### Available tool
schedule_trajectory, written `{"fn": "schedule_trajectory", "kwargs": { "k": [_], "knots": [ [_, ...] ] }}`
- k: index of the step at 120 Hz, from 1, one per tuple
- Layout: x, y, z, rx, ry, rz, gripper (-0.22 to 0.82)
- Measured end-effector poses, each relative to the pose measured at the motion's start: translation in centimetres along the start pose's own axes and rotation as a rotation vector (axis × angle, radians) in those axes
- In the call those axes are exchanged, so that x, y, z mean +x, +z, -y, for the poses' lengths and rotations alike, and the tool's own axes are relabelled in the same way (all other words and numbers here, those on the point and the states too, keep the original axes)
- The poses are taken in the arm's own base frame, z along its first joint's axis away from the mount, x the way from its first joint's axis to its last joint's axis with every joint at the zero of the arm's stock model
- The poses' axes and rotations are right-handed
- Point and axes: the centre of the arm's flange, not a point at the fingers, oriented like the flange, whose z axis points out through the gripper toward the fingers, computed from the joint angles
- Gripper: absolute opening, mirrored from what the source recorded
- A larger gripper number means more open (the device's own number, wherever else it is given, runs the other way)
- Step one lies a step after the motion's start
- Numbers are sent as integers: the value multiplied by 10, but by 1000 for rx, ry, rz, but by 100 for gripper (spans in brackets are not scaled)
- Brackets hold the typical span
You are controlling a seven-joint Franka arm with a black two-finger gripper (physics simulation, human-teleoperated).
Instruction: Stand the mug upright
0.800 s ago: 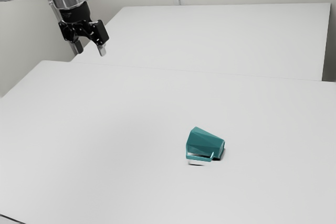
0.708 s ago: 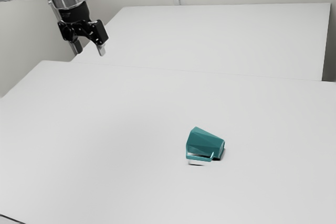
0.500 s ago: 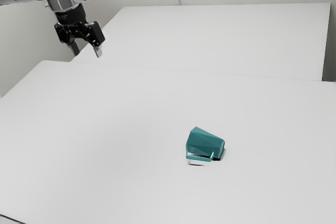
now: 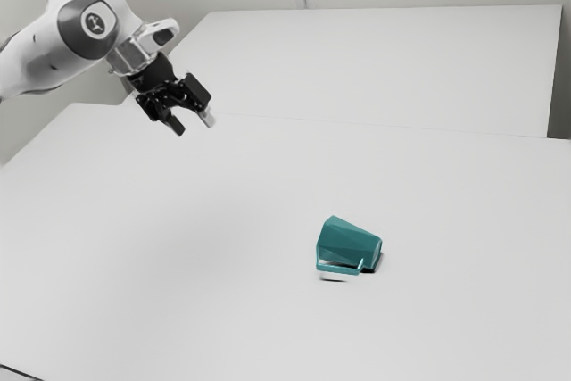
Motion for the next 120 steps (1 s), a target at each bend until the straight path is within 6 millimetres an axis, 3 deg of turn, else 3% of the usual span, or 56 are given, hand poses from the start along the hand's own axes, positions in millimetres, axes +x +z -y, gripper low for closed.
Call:
{"fn": "schedule_trajectory", "kwargs": {
  "k": [66,120],
  "knots": [
    [-20,121,-5,-346,49,-16,58],
    [-28,191,-24,-407,122,20,58]
  ]
}}
